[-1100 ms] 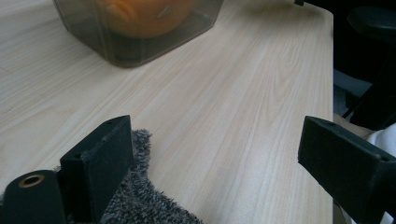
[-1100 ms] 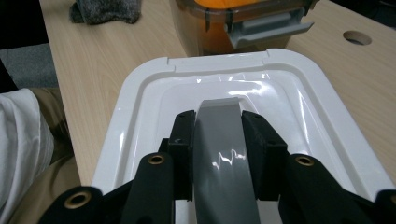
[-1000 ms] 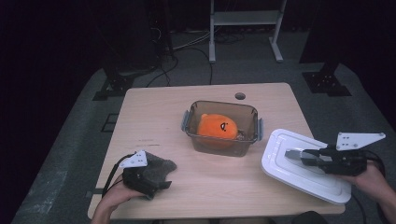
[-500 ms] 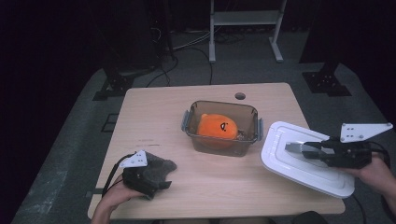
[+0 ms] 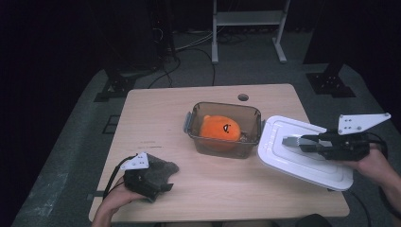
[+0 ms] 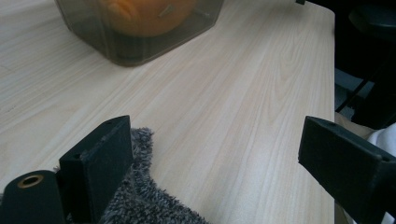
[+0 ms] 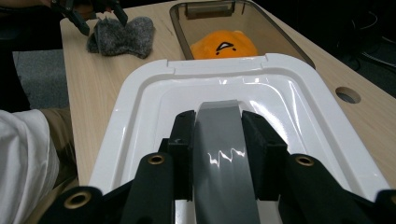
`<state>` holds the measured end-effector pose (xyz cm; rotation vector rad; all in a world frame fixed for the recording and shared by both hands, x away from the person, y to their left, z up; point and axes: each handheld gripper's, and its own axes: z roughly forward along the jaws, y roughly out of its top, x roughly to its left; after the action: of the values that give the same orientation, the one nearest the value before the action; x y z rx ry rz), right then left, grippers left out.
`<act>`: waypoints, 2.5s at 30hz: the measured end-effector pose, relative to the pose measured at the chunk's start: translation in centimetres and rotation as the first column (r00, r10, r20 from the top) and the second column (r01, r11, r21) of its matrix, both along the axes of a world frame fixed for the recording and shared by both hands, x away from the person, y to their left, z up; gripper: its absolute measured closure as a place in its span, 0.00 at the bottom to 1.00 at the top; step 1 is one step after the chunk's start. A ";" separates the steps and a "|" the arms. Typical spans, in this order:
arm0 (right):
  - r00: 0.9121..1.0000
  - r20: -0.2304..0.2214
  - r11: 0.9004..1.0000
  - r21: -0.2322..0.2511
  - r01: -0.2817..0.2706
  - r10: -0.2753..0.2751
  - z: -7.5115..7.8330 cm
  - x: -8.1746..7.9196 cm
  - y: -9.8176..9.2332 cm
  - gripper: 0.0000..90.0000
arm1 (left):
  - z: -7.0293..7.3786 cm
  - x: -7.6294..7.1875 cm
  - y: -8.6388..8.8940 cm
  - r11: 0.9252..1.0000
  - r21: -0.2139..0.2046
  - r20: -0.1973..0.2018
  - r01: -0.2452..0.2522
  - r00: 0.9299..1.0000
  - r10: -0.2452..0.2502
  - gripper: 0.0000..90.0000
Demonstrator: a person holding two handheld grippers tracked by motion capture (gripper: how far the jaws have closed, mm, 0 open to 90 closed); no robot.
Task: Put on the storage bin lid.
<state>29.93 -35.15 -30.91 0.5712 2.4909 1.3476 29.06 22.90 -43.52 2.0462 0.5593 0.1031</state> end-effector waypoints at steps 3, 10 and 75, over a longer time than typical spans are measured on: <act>1.000 0.003 1.000 0.003 -0.004 0.004 0.2 0.4 0.3 0.73 | 0.0 0.0 0.1 1.000 -0.001 0.002 -0.002 1.000 0.002 0.10; 1.000 0.011 1.000 0.005 -0.020 0.020 0.9 1.3 1.3 0.73 | -0.1 0.0 0.0 1.000 0.004 -0.002 0.003 1.000 -0.003 0.10; 0.980 0.011 0.979 0.034 -0.200 0.200 3.4 11.1 13.9 0.73 | 0.2 0.0 0.4 1.000 -0.016 0.005 -0.008 1.000 0.008 0.10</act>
<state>41.04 -21.27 -27.54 0.3287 2.5802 1.4633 29.11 23.34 -43.27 2.0275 0.5637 0.1087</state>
